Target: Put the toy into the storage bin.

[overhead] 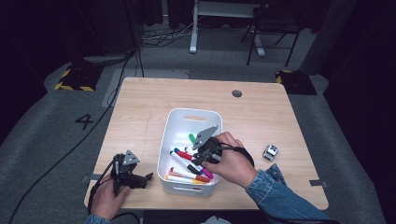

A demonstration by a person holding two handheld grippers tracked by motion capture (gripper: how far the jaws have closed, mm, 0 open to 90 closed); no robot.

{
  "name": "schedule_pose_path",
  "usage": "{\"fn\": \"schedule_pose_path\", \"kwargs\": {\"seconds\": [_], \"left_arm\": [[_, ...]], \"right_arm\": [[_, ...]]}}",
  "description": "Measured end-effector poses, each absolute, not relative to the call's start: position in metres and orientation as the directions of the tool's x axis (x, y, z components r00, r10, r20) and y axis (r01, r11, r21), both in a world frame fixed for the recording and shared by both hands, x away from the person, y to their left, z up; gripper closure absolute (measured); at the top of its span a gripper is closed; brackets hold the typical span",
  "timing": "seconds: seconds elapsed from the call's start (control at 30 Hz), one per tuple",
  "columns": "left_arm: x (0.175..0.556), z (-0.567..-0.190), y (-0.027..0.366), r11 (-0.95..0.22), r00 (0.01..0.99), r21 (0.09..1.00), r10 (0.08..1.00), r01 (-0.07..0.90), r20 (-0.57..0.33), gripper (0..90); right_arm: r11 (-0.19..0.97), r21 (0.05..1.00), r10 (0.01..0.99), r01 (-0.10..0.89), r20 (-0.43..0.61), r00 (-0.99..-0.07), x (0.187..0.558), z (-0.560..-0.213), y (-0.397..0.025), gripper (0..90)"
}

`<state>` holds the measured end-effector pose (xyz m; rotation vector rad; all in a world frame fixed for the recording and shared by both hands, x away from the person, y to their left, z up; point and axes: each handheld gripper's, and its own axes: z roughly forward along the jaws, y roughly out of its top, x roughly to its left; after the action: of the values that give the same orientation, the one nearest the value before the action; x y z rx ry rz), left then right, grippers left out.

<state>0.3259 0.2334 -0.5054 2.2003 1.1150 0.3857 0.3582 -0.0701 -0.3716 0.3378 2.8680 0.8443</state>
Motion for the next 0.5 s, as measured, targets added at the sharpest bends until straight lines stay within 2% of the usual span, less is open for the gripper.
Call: {"fn": "schedule_pose_path", "kwargs": {"seconds": [0.2, 0.23, 0.3, 0.33, 0.4, 0.5], "left_arm": [[0.326, -0.505, 0.233, -0.44, 0.598, 0.654, 0.801, 0.615, -0.023, 0.0], [0.326, -0.505, 0.233, -0.44, 0.598, 0.654, 0.801, 0.615, -0.023, 0.0], [0.326, -0.505, 0.233, -0.441, 0.598, 0.654, 0.801, 0.615, -0.023, 0.0], [0.326, -0.506, 0.233, -0.439, 0.597, 0.656, 0.802, 0.614, -0.022, 0.0], [0.326, -0.505, 0.233, -0.44, 0.598, 0.654, 0.801, 0.615, -0.024, 0.0], [0.326, -0.505, 0.233, -0.441, 0.599, 0.654, 0.801, 0.615, -0.023, 0.0]], "right_arm": [[0.849, 0.5, 0.236, 0.17, -0.07, -0.969, 0.351, -0.375, -0.063, 77.2], [0.856, 0.487, 0.232, 0.174, -0.062, -0.971, 0.35, -0.376, -0.061, 74.4], [0.858, 0.482, 0.228, 0.178, -0.046, -0.973, 0.35, -0.378, -0.06, 62.6], [0.858, 0.482, 0.228, 0.178, -0.046, -0.973, 0.35, -0.378, -0.06, 62.6], [0.826, 0.529, 0.255, 0.194, -0.045, -0.966, 0.351, -0.373, -0.063, 52.1], [0.78, 0.589, 0.286, 0.213, -0.032, -0.958, 0.353, -0.363, -0.069, 48.1]]}}
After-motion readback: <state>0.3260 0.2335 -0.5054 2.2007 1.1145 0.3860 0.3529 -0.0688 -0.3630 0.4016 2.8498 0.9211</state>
